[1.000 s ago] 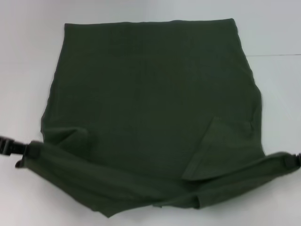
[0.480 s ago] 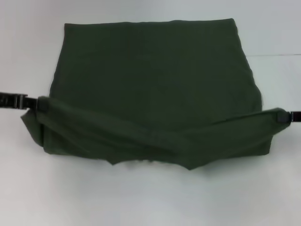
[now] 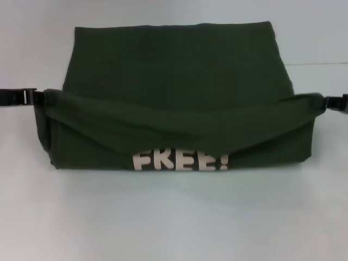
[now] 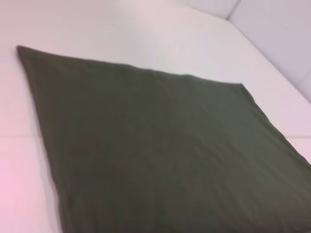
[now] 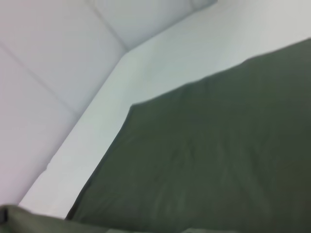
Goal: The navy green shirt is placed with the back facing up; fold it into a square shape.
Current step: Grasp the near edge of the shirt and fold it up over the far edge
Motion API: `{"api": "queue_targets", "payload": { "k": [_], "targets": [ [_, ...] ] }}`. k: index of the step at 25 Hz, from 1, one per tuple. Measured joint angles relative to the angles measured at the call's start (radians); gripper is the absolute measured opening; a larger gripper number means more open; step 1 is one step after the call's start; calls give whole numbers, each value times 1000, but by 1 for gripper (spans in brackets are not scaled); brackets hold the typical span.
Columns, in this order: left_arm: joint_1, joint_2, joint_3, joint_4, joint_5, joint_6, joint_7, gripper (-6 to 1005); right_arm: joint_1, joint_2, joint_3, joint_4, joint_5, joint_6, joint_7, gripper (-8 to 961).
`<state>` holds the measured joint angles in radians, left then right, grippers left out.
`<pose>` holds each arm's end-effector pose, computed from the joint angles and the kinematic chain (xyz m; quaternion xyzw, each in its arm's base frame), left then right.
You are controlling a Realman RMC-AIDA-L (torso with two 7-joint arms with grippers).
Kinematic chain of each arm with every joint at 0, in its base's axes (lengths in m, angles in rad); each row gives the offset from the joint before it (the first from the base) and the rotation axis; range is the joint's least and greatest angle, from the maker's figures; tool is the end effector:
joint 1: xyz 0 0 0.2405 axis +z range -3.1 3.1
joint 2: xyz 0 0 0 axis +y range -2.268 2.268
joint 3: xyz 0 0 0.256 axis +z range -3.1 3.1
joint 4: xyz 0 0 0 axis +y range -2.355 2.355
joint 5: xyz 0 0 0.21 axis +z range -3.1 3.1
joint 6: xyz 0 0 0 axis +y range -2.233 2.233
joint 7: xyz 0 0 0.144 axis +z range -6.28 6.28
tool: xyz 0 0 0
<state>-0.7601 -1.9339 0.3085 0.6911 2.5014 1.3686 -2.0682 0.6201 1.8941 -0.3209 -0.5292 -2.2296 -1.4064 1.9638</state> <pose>-0.2875 0.4113 0.0926 -0.8173 -0.4940 -0.1547 0.2530 0.3186 0.3751 0.0861 -0.7827 0.5217 0.2590 0.2192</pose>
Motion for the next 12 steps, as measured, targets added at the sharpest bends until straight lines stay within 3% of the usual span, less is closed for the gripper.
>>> {"api": "queue_targets", "payload": {
  "k": [6,12],
  "targets": [
    [-5,-14,37,-33,-63,-115,14,25,12,32,-1,0,76,117,-34,25],
    [-20,-45,49,-52,-92,-227,35,25,37,68,-4,0,111,220,-76,26]
  ]
}}
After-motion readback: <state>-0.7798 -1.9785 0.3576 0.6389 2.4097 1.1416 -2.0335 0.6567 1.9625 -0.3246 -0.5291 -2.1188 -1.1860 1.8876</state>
